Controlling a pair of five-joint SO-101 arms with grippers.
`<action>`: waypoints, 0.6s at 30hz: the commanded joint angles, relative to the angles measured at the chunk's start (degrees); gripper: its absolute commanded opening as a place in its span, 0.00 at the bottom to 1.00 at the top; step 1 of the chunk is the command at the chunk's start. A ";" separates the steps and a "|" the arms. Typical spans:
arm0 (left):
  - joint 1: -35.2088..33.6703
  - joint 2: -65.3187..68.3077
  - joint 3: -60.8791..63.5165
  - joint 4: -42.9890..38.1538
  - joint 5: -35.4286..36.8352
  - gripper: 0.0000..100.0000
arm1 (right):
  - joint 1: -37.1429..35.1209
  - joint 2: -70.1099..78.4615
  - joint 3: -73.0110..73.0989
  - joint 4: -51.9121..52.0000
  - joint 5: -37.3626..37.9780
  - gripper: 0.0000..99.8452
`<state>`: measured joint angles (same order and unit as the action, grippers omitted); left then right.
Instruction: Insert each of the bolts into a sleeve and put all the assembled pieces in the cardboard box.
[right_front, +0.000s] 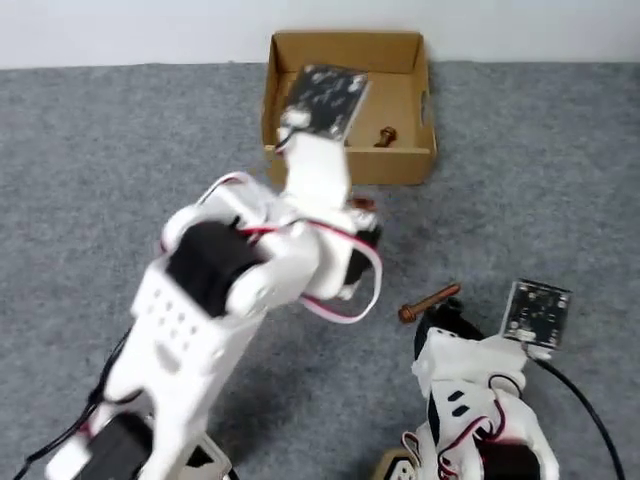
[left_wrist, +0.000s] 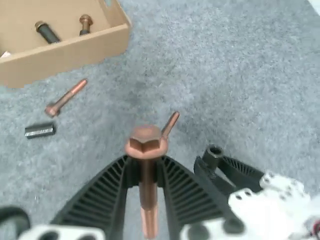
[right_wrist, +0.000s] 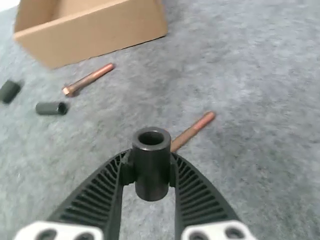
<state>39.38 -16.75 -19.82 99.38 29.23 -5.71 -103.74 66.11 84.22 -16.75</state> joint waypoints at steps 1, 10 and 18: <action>0.18 -8.88 7.69 -3.25 -0.79 0.00 | -2.86 -0.22 -3.25 -0.22 3.43 0.01; 0.09 -28.13 30.81 -17.85 -0.79 0.00 | -10.95 -0.22 -3.52 -0.66 6.51 0.01; -0.18 -43.43 45.58 -28.04 0.00 0.00 | -19.21 -0.13 -4.66 -0.75 6.51 0.01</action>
<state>39.47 -54.90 22.81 76.62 28.97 -22.33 -103.65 65.05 84.22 -10.95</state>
